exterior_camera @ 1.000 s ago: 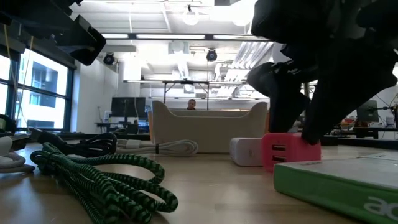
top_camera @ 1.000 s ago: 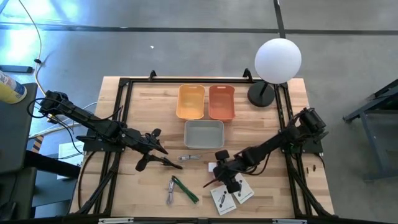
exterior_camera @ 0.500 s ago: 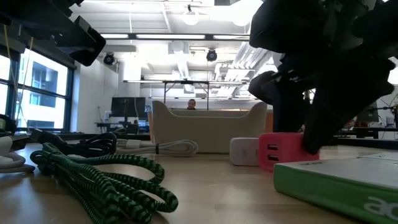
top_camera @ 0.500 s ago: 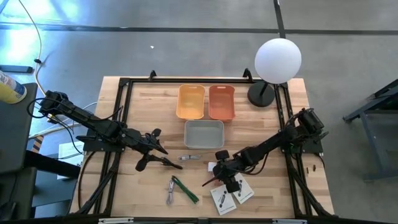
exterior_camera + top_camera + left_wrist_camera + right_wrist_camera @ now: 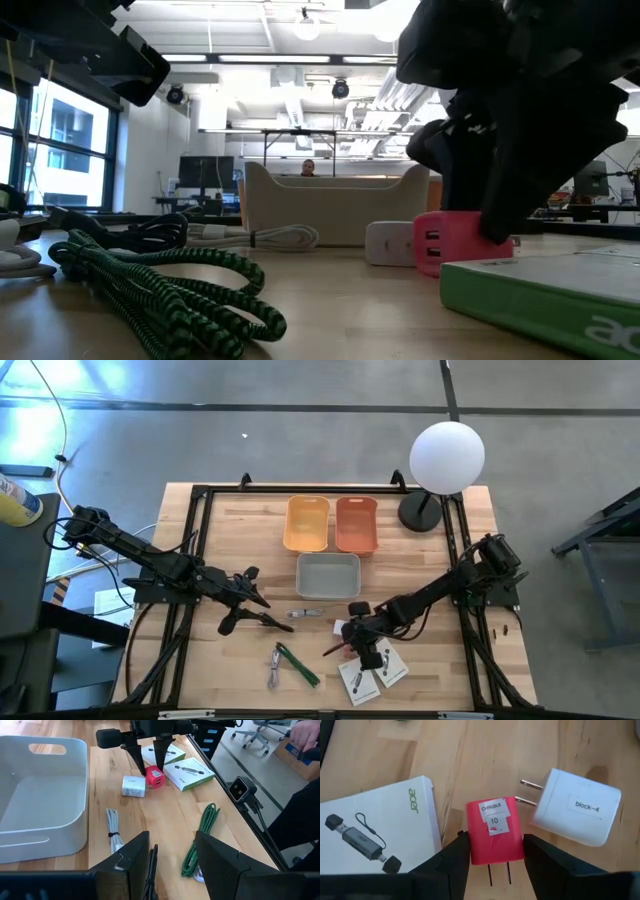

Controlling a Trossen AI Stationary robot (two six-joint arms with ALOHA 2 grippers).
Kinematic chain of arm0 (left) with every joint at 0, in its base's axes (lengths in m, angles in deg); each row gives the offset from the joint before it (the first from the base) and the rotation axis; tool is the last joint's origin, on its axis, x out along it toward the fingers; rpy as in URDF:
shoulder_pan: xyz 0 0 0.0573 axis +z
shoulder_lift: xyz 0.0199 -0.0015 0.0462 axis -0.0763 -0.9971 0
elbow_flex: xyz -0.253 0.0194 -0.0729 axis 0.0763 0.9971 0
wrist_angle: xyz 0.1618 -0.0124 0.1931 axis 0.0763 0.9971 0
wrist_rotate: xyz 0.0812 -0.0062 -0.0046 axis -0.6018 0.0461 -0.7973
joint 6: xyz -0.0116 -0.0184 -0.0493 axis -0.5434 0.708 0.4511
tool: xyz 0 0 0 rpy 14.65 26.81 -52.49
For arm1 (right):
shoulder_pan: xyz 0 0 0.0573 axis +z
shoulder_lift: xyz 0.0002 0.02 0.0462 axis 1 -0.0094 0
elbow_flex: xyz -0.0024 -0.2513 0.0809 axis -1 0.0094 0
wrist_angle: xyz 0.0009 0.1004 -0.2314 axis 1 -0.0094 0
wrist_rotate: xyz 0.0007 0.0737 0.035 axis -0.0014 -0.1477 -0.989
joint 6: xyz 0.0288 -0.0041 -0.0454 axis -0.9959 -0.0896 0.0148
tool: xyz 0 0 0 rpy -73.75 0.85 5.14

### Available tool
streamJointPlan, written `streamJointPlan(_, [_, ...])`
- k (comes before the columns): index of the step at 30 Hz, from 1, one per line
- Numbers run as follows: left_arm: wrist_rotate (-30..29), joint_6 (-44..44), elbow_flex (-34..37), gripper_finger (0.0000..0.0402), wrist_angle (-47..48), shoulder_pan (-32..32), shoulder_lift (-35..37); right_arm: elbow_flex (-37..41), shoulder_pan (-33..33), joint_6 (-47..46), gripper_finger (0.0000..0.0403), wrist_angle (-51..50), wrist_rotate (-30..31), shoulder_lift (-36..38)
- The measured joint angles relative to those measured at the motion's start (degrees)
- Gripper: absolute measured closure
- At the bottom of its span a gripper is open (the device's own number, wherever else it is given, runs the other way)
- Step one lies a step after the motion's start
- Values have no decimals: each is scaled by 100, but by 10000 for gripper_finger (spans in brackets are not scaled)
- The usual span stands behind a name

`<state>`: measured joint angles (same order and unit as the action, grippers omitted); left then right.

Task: Pick and place items into bin
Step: Put the pink charger adapter into the orange bin

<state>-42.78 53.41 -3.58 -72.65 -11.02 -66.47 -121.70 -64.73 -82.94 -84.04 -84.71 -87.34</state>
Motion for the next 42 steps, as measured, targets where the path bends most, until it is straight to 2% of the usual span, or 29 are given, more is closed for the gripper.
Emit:
streamJointPlan(12, [-283,-35,0,252,0,0,-1,4,2,-119,223,-285,0,9])
streamJointPlan(22, [-299,-38,0,252,-2,-2,-1,15,2,-312,236,-336,103,9])
streamJointPlan(42, [-448,-24,0,252,-4,0,-2,15,4,-746,238,-314,133,11])
